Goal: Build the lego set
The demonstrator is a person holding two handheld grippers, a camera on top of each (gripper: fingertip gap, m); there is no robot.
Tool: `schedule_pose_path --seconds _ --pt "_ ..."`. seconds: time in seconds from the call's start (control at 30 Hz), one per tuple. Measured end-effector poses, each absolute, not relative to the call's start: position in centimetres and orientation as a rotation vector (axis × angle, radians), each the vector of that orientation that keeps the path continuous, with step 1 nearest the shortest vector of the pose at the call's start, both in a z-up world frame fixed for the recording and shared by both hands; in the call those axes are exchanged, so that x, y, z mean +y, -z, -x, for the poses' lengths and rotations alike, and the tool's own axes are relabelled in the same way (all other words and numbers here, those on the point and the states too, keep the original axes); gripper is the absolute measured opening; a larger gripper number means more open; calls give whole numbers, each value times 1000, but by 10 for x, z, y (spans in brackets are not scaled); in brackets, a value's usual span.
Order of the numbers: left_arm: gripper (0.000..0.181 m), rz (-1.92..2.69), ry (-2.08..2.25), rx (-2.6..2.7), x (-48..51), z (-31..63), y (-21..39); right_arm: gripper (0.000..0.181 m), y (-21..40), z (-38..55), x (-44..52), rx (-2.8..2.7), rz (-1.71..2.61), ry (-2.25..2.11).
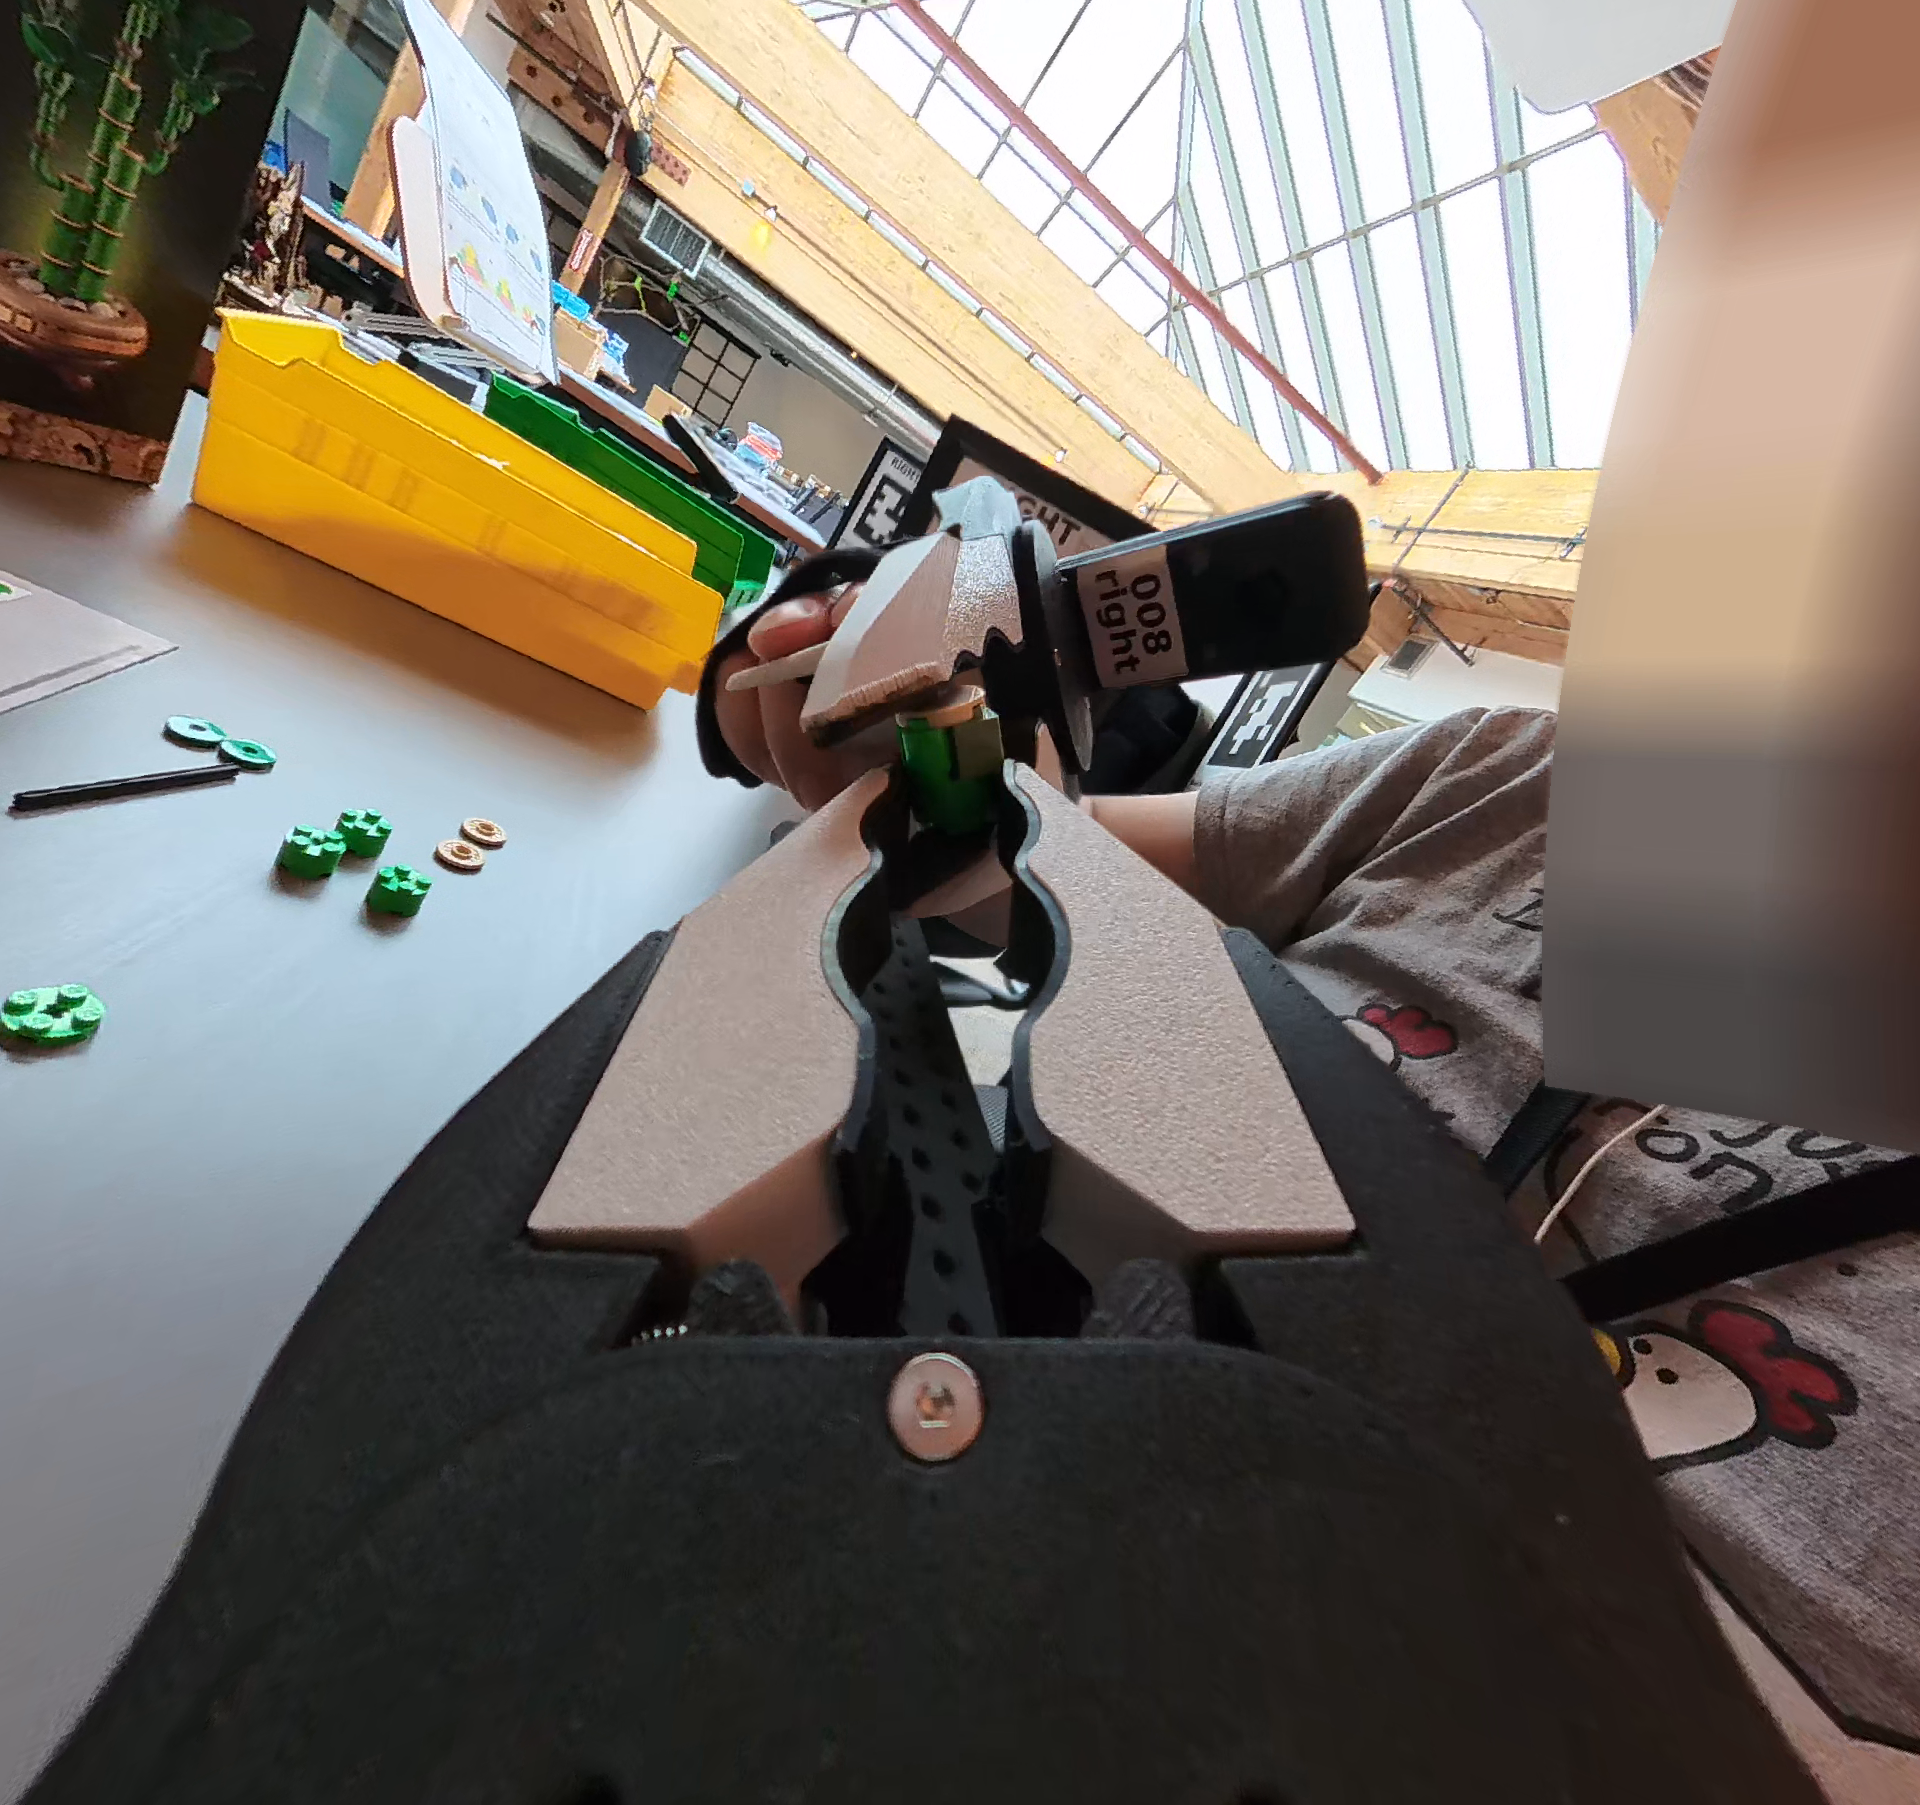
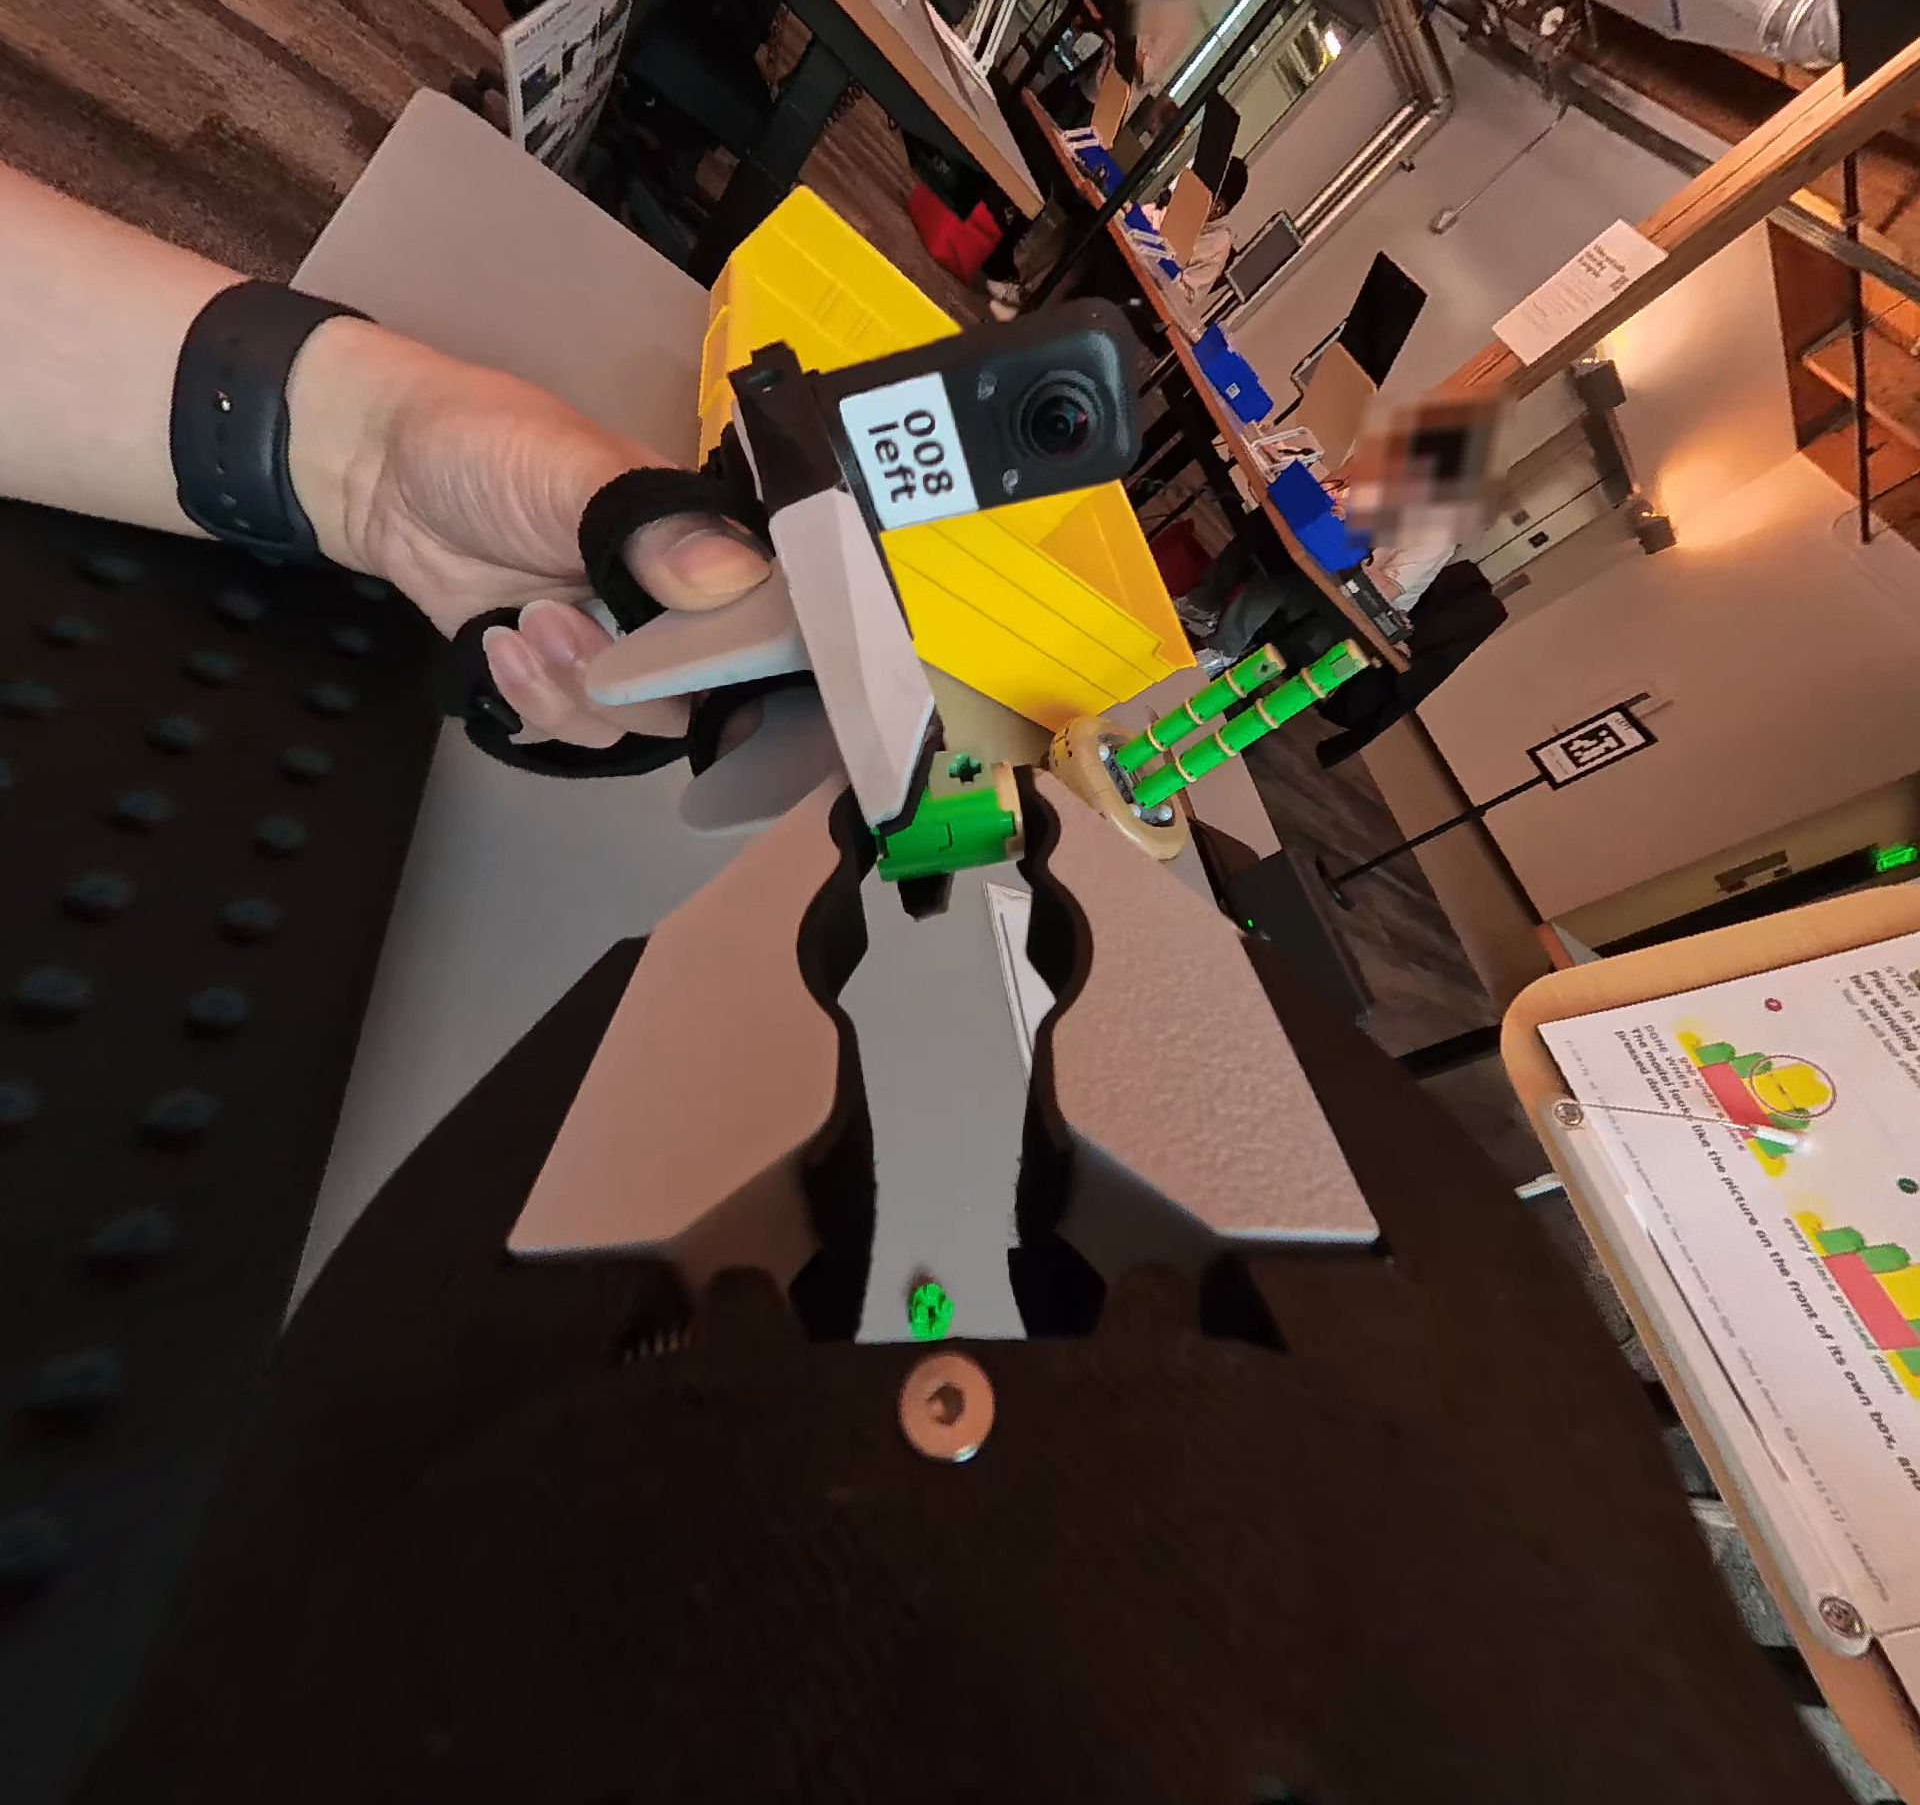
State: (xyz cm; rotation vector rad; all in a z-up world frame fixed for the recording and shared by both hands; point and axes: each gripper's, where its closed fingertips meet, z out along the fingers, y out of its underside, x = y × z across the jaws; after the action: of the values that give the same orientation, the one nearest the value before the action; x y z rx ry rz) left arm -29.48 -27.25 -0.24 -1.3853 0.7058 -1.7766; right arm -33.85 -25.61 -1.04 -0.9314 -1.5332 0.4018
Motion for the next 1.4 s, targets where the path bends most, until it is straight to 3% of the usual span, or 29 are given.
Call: schedule_pose_path --seconds 0.57,0.87,1.0,1.17,1.23,1.3,1.4 --pt "14 1403 1803 667 -268 296 5 31 7 340 -255 -1496 754 -167" --pt "15 1373 1784 702 -273 296 1 27 6 337 -256 -1467 855 -326" --pt "15 1383 1785 683 -270 296 2 35 4 336 -252 -1411 867 -316" --pt "15 1396 1758 703 -271 295 4 27 10 335 -254 -1432 897 -374" --pt "15 1408 1760 693 -269 294 6 29 11 334 -253 -1421 930 -412" --pt "15 1418 1747 681 -267 295 7 62 11 330 -248 -1400 950 -413" --pt "14 1428 1754 665 -265 296 9 60 12 318 -244 -1394 969 -458"
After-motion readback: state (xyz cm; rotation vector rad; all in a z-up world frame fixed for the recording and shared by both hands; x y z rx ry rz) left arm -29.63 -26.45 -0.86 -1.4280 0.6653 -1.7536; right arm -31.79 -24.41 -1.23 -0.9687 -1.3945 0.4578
